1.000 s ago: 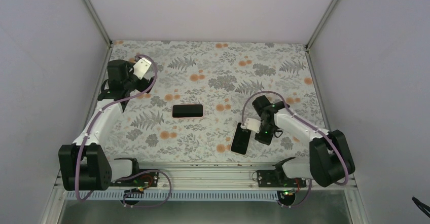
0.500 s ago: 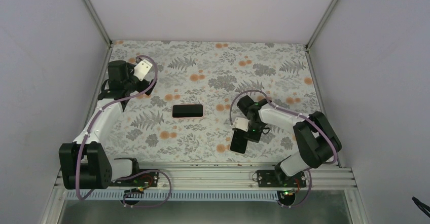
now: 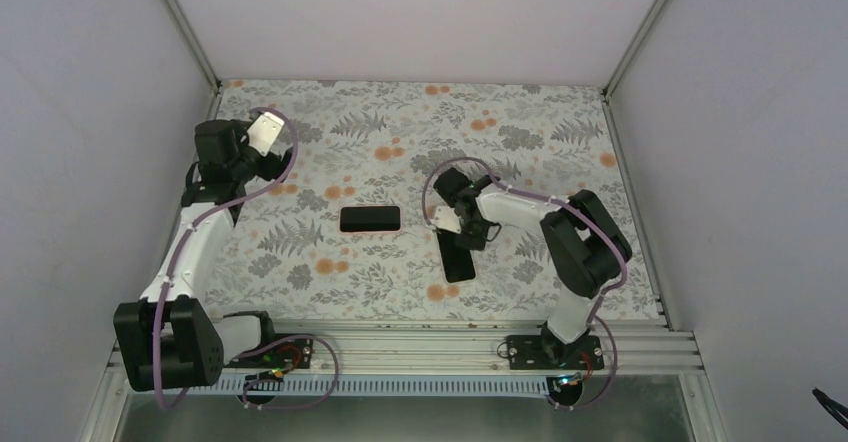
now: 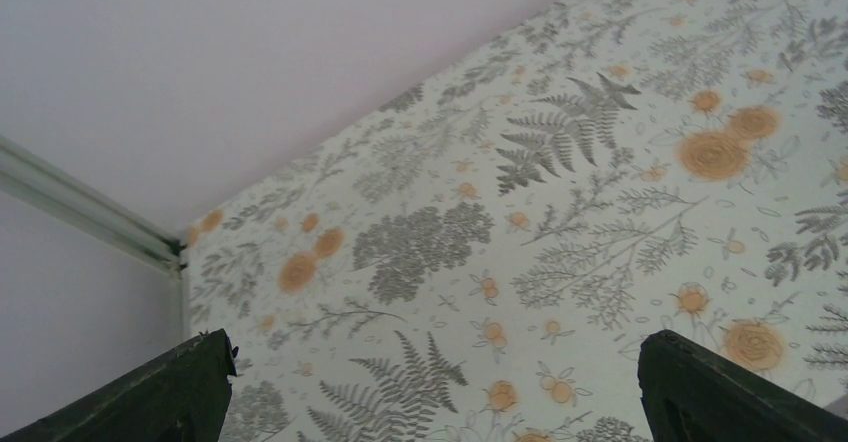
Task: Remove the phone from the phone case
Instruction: Adjust the phone at the center of the board.
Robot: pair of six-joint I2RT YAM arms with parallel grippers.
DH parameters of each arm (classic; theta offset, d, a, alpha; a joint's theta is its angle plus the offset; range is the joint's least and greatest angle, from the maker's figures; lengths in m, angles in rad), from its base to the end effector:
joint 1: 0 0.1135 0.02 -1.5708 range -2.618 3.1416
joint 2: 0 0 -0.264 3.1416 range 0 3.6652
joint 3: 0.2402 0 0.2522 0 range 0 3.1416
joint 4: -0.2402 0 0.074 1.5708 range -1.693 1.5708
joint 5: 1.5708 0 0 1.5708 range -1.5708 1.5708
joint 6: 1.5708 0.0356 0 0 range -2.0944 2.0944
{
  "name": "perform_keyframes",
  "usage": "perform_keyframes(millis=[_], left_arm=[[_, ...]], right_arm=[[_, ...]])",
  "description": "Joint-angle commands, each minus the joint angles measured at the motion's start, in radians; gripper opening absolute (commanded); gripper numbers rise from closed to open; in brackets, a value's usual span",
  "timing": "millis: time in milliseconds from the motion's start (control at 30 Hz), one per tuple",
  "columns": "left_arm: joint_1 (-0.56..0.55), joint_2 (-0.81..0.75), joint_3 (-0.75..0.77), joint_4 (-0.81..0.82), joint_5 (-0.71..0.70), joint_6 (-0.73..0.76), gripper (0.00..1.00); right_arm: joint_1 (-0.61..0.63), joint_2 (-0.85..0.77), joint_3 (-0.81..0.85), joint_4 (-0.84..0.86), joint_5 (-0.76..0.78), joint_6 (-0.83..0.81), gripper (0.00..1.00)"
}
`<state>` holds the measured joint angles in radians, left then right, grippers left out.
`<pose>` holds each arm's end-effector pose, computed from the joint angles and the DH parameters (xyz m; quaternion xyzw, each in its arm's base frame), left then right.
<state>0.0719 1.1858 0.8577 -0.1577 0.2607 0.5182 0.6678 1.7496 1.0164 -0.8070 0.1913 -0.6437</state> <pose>0.2679 0.0101 0.2854 0.2534 0.8132 0.0423 0.5221 0.2338 0.1758 0.1450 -0.6057 0.7898 -0.0953 0.0164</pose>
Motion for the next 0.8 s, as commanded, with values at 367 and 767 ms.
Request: perform_keyframes(millis=[367,767], left_arm=[[0.072,-0.036,-0.038,0.018,0.09,-0.009,1.0],[0.1,-0.038,-0.024,-0.003,0.088,0.016,1.0]], right_arm=[[0.013,0.051,0.179,0.163,-0.174,-0.092,0.04],[0.023,-0.051,0.228,-0.134,-0.335,0.095,1.0]])
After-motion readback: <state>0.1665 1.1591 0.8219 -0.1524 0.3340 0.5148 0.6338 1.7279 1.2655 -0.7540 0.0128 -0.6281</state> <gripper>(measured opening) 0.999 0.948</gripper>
